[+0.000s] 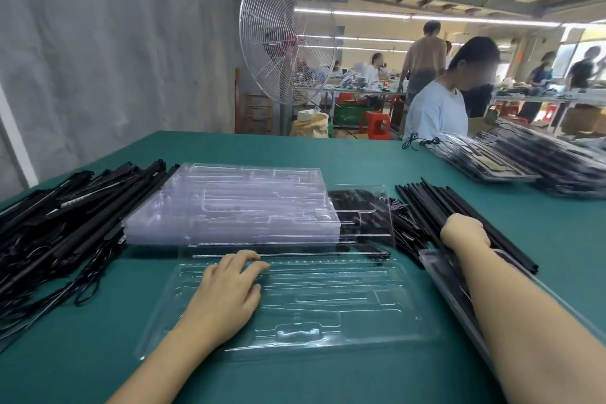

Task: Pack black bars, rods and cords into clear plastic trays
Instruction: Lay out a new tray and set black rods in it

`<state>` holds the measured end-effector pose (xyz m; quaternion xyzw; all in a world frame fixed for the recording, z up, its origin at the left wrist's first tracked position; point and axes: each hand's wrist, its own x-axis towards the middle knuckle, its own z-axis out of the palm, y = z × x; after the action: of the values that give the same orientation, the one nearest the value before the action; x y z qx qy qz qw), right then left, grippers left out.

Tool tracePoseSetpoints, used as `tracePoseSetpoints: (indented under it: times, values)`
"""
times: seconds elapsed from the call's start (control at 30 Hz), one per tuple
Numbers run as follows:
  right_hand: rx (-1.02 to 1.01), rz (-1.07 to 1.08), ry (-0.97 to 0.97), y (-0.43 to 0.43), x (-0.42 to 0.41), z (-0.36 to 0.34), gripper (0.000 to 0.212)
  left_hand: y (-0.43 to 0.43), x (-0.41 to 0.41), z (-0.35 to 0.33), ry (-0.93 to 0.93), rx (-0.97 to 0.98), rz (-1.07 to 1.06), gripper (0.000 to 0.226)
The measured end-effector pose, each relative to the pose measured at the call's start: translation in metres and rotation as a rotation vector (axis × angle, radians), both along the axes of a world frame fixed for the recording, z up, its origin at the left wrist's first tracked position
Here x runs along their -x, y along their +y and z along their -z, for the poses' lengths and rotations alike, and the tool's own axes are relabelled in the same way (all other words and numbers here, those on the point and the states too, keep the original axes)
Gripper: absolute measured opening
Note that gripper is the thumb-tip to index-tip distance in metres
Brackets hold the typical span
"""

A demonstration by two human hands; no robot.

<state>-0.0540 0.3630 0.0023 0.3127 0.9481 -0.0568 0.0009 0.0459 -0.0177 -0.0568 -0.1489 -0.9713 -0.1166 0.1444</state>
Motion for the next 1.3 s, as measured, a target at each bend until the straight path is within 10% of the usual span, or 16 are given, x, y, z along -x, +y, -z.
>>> tracePoseSetpoints:
  times: [0.33,0.53,0.7,0.87,1.13,1.3]
  values:
    - [-0.119,-0.012,0.425,-0.015,-0.001,-0.024,0.035,-0.001,0.001,0.003,0.006,-0.045,-0.001,0.038]
    - [0.531,-0.257,0.691,-0.084,-0.008,-0.065,0.025,-0.003,0.002,-0.003,0.031,-0.236,0.042,0.031]
    - [1.372,-0.501,0.439,-0.172,-0.049,-0.064,0.02,-0.004,-0.002,-0.013,0.07,-0.614,0.032,0.024]
    - [1.441,-0.713,0.278,-0.219,-0.085,-0.026,0.014,-0.007,-0.008,-0.019,0.099,-0.711,0.062,0.026]
    - [1.513,-0.629,0.292,-0.227,-0.096,0.003,0.017,-0.022,-0.006,-0.031,-0.061,-0.495,0.122,0.023]
    - [1.742,-0.17,0.593,-0.19,-0.086,-0.004,0.031,-0.056,0.0,-0.046,-0.155,-0.449,0.033,0.018]
